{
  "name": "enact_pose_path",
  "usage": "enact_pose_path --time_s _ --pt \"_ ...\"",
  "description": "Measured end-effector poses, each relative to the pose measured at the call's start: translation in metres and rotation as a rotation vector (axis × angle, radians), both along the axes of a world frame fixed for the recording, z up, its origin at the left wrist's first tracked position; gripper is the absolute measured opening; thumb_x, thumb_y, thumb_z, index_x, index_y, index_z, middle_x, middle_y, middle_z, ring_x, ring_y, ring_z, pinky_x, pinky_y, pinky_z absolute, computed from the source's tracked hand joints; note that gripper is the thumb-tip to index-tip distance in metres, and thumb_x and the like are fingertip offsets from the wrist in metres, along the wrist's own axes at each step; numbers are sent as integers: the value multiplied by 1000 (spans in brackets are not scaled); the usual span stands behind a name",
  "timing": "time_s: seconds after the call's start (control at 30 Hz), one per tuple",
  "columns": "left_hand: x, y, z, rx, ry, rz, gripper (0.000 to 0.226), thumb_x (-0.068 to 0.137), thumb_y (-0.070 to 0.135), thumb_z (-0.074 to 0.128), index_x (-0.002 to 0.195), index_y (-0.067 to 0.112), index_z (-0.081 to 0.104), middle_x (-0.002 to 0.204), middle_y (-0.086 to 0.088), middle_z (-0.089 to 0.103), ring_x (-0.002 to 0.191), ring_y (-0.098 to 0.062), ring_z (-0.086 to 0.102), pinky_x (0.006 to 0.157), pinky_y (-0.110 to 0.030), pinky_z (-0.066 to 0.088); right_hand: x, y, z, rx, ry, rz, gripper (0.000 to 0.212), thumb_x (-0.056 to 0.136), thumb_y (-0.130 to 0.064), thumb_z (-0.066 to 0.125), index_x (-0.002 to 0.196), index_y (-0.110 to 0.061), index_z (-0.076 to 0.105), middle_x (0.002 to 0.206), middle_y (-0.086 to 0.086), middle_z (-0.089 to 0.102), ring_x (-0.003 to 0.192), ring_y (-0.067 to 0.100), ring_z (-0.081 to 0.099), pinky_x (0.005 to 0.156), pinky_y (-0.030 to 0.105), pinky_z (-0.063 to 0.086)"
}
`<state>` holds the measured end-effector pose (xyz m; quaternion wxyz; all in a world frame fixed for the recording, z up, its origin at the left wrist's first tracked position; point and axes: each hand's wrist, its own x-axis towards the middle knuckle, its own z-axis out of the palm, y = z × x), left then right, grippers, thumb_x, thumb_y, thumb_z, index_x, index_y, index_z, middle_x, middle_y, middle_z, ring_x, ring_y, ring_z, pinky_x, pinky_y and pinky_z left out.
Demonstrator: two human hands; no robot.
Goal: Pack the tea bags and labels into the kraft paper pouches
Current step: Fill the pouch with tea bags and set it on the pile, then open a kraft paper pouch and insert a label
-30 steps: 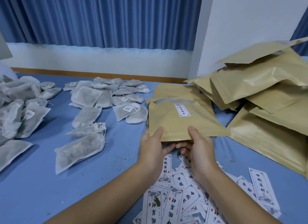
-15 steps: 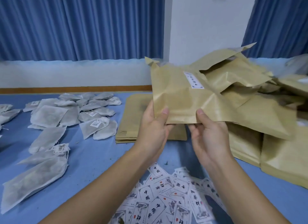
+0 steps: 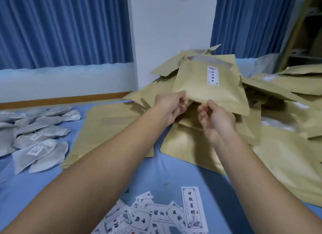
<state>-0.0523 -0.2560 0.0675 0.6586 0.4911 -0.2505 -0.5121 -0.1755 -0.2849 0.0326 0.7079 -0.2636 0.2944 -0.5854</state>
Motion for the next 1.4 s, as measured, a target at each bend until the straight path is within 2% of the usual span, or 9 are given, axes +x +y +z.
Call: enact_pose_path --time_s 0.13,0.3,0.37,0.4,0.43,0.53,0.93,1.23,1.4 --pt "-11 -32 27 -249 260 10 21 98 10 62 113 -5 59 105 -18 64 117 -25 64 99 -32 54 15 -35 34 -12 -217 45 14 98 12 48 108 8 56 108 22 62 98 23 65 83 26 58" --pt "-4 -26 -2 -266 -307 170 12 98 10 57 106 16 65 103 -8 73 100 -15 71 98 -35 55 49 -33 26 -164 -13 87 22 98 10 45 85 -6 51 73 6 55 68 12 61 62 18 52" --pt "13 -13 -19 -231 -482 284 17 97 4 54 96 16 66 99 -8 74 101 -19 71 99 -37 54 66 -23 10 -256 66 50 25 100 8 46 94 -14 36 88 9 64 89 13 65 83 19 51" --pt "24 -4 -27 -192 -592 334 20 95 1 52 93 15 66 97 -8 73 101 -21 71 99 -34 53 75 -18 -1 -268 116 46 41 100 8 46 134 18 27 112 18 67 111 19 65 102 27 48" --pt "35 6 -36 -136 -741 367 22 94 0 51 93 14 68 97 -7 73 100 -22 70 96 -27 51 84 -8 -8 -291 176 58 36 100 8 47 136 10 49 132 20 62 126 22 59 111 31 43" --pt "69 45 -63 30 -1144 385 25 91 3 51 101 12 73 101 -5 74 99 -21 67 82 -18 43 109 17 -36 -409 400 178 45 100 8 43 144 0 48 141 13 58 129 17 57 113 33 43" --pt "167 171 -123 324 -1884 -284 62 97 55 51 142 13 42 139 -9 48 128 -27 45 106 -39 37 151 83 -101 -1176 1303 404 29 98 -2 48 117 -4 71 125 13 67 117 31 59 101 33 41" --pt "187 205 -111 198 -1943 -201 36 104 48 38 113 20 59 106 -2 69 95 -27 64 80 -38 47 153 111 -83 -1407 1356 631 24 105 -29 45 101 -13 63 96 0 57 97 30 56 89 43 45" --pt "199 213 -101 218 -1951 -139 39 105 44 39 103 20 70 96 -2 74 88 -26 65 81 -38 48 149 118 -83 -1545 1568 597 27 103 -41 42 119 -25 57 121 -1 65 111 28 58 86 43 50"
